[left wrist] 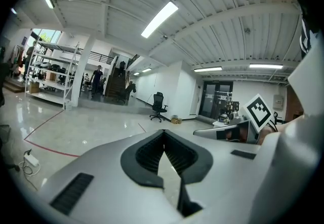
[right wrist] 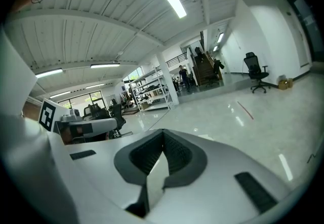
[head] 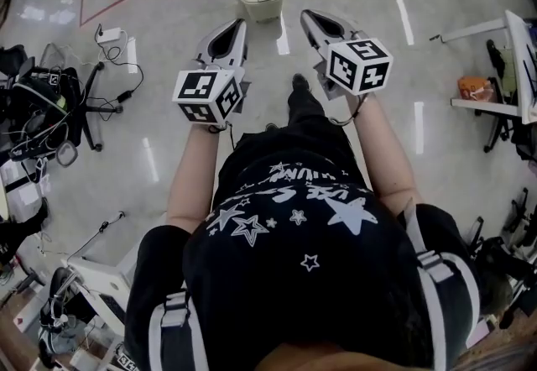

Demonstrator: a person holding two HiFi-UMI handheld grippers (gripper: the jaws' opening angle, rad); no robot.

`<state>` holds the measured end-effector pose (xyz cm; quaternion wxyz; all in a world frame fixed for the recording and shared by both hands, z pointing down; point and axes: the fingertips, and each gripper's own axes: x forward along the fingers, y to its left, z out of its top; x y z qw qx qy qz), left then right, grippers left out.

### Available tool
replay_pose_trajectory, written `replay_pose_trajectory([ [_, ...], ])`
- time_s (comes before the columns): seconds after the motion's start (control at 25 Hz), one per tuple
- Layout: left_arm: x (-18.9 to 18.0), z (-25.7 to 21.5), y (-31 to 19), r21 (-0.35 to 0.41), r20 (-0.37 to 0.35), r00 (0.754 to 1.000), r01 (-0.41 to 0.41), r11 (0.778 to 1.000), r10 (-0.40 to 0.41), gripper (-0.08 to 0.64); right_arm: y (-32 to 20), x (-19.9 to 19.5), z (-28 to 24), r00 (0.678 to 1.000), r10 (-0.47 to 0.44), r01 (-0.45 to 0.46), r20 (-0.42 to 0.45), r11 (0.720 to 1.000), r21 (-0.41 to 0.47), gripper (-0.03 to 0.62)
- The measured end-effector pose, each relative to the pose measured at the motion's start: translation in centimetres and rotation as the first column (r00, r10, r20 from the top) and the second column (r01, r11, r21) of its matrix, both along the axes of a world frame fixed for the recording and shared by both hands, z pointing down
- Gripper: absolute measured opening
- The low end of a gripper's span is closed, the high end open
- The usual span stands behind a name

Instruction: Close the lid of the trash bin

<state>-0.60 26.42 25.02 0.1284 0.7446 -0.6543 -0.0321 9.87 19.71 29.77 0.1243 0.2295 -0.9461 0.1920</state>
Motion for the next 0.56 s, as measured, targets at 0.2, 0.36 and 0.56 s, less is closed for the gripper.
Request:
replay_pose_trajectory([
  [0.2, -0.2, -0.6, 2.1, 0.028, -0.005, 1.000, -0.005, 1.000, 0.005, 0.012, 2.8, -0.4, -0.9, 1.000, -0.015, 0.014, 0.026, 0.999, 0.035, 0.006],
  [0.36, -0.2, 0.1, 3.0, 0.026, -0.014, 1.000, -0.006, 1.000, 0.006, 0.012, 4.1, -0.3, -0.3, 0.999, -0.026, 0.025, 0.030, 0.999, 0.035, 0.006],
  [0.56, -0.4, 1.0, 3.7, 0.024, -0.017, 1.000, -0.011, 1.000, 0.012, 0.012, 5.0, -0.5, 0.6, 0.999, -0.015, 0.014, 0.030, 0.999, 0.033, 0.006],
])
